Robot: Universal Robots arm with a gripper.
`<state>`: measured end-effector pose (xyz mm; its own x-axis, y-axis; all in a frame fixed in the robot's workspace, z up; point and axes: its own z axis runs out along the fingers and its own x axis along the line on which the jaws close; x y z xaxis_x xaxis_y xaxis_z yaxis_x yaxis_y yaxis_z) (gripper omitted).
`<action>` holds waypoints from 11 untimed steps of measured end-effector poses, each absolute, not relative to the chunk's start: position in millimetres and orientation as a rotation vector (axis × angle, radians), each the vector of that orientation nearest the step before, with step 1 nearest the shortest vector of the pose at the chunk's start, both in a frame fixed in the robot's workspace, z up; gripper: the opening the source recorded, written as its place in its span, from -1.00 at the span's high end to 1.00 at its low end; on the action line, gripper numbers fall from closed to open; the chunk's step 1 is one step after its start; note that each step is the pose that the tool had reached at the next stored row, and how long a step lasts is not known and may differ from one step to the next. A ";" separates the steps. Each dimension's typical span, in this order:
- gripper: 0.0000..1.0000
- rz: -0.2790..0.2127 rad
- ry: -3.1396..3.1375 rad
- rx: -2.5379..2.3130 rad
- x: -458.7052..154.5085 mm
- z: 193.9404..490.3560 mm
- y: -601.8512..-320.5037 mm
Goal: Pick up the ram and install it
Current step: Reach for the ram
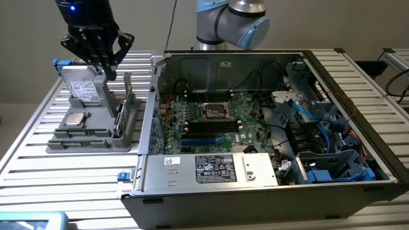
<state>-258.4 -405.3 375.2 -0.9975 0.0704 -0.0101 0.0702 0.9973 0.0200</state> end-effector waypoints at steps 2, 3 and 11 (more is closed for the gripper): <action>0.79 0.023 3.130 0.110 -263.0 373.9 -405.7; 0.79 0.020 3.130 0.110 -265.8 373.2 -405.9; 0.79 0.010 3.132 0.110 -297.2 364.1 -407.7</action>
